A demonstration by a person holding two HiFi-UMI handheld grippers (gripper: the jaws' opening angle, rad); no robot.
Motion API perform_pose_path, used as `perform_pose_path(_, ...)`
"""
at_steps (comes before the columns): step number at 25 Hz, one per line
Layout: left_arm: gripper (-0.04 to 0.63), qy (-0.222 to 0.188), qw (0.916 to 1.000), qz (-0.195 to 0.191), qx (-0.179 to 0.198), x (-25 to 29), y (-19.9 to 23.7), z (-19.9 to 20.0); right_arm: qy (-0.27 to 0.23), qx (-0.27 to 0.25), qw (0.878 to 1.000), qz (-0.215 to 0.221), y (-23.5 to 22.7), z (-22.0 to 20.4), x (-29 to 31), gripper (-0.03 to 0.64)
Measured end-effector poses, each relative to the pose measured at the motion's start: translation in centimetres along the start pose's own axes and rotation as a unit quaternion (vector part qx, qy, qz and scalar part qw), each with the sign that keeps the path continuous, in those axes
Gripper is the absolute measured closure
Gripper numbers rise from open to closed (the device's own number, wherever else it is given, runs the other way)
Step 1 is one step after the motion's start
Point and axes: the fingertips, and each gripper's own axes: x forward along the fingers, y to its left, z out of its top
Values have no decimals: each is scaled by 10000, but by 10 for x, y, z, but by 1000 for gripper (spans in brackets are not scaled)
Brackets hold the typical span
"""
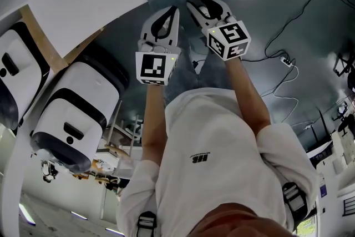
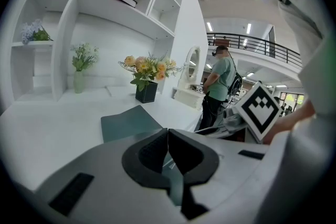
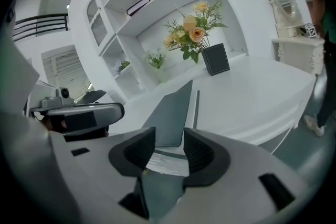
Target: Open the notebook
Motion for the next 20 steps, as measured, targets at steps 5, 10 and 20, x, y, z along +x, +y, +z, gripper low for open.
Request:
perform_pose_path(5,595,28,10000,-35,-16,4,4,-5,1,83,9999,-65,-3,-1,6,473)
perform_pose_path(10,595,25,10000,-51,-45,5,8,-6,90,275,9994,-196,-13,-13,11,483)
perform_pose_path(20,595,11,10000,-5,-98,1,17,-9,55,472,9988,-132,-6,-7,11,579)
